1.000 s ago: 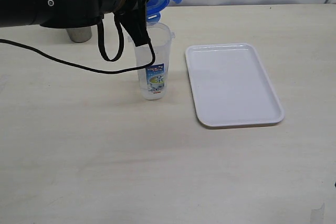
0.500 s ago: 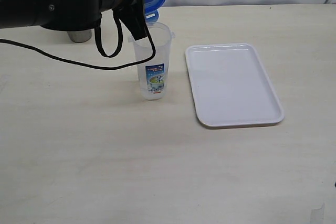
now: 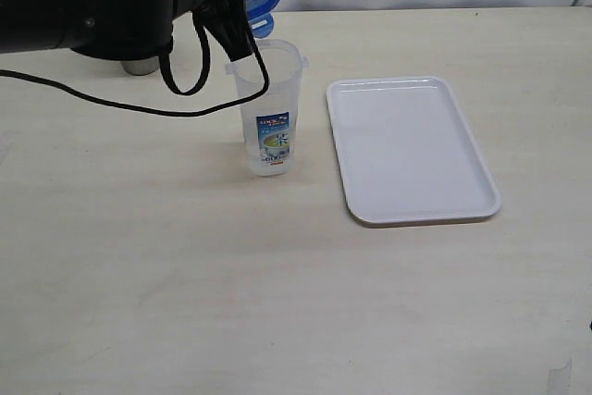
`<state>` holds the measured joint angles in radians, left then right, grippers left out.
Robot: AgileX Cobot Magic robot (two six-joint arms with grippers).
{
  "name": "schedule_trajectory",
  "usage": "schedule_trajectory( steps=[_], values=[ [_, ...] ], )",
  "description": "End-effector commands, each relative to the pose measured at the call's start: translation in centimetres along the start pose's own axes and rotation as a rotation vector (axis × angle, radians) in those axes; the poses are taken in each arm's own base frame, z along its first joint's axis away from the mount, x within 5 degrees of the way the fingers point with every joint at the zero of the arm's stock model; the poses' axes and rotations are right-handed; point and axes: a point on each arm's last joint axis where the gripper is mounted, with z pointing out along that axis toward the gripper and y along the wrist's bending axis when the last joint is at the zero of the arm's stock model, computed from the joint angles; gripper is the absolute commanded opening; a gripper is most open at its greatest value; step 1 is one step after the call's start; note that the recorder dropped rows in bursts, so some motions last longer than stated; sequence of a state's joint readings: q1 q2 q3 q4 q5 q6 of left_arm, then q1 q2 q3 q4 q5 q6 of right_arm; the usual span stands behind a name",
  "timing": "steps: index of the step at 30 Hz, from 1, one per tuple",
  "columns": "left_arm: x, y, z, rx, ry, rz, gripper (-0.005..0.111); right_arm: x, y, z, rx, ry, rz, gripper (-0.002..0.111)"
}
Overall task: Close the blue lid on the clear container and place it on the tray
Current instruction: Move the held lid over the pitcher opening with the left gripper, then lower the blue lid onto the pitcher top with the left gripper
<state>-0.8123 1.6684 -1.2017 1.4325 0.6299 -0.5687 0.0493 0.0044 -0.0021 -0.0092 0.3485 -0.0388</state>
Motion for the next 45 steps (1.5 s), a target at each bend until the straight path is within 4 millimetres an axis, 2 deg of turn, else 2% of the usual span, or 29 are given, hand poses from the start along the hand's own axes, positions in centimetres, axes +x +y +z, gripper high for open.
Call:
schedule_trajectory(
  steps=[1,12,21,45],
  values=[
    [0.7,-0.9,0.1,0.005,0.014,0.038,0.000,0.0,0.0,0.0,0.005,-0.005,0.000,0.005],
    [0.8,-1.3,0.1,0.013,-0.007,0.032,0.000,0.0,0.0,0.0,0.005,-0.005,0.000,0.005],
    [-0.8,-2.6,-1.1,0.031,-0.056,0.062,0.000,0.0,0.0,0.0,0.005,-0.005,0.000,0.005],
    [-0.9,-2.9,-1.2,0.059,-0.062,0.041,0.000,0.0,0.0,0.0,0.005,-0.005,0.000,0.005]
  ],
)
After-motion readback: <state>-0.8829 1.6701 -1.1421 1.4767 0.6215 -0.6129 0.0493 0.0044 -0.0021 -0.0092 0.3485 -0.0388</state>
